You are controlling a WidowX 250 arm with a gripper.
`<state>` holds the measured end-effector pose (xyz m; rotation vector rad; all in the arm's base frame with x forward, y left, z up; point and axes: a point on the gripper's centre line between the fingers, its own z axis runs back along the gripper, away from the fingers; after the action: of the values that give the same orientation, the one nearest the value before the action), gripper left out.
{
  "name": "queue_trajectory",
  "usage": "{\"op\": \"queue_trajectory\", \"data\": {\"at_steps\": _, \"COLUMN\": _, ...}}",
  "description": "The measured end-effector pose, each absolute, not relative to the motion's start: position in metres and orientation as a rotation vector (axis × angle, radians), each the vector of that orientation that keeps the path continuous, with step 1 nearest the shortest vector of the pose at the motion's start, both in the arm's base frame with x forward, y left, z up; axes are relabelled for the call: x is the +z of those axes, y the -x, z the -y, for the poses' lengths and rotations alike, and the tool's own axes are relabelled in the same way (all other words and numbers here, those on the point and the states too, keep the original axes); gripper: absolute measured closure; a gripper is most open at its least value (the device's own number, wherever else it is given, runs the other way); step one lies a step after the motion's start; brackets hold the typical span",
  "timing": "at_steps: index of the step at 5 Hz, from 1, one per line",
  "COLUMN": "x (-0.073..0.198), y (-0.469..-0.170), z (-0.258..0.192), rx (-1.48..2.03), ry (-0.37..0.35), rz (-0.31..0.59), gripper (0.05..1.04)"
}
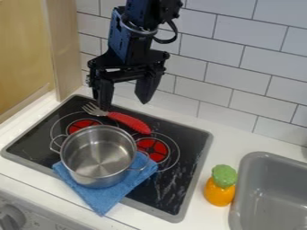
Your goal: Gets the orange thing from the sink and put it on to the upper right side of the stove.
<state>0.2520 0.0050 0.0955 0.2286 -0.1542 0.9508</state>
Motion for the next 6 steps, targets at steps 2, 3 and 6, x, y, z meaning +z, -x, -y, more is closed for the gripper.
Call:
{"op": "queue_trajectory", "data": {"at_steps": 2, "x": 0.082, "y": -0.239, "z": 0.010, "rx": 0.894, "ry": -0.240, "rz": 0.102, "gripper": 0.083}}
{"op": "queue_trajectory", "data": {"at_steps": 3, "x": 0.082, "y": -0.242, "z": 0.034, "rx": 0.817, "ry": -0.206, "rz": 0.104, "gripper": 0.083}}
{"op": "queue_trajectory", "data": {"at_steps": 6, "x": 0.073, "y": -0.245, "z": 0.093, "rx": 0.618, "ry": -0.080, "rz": 0.052, "gripper": 0.083}}
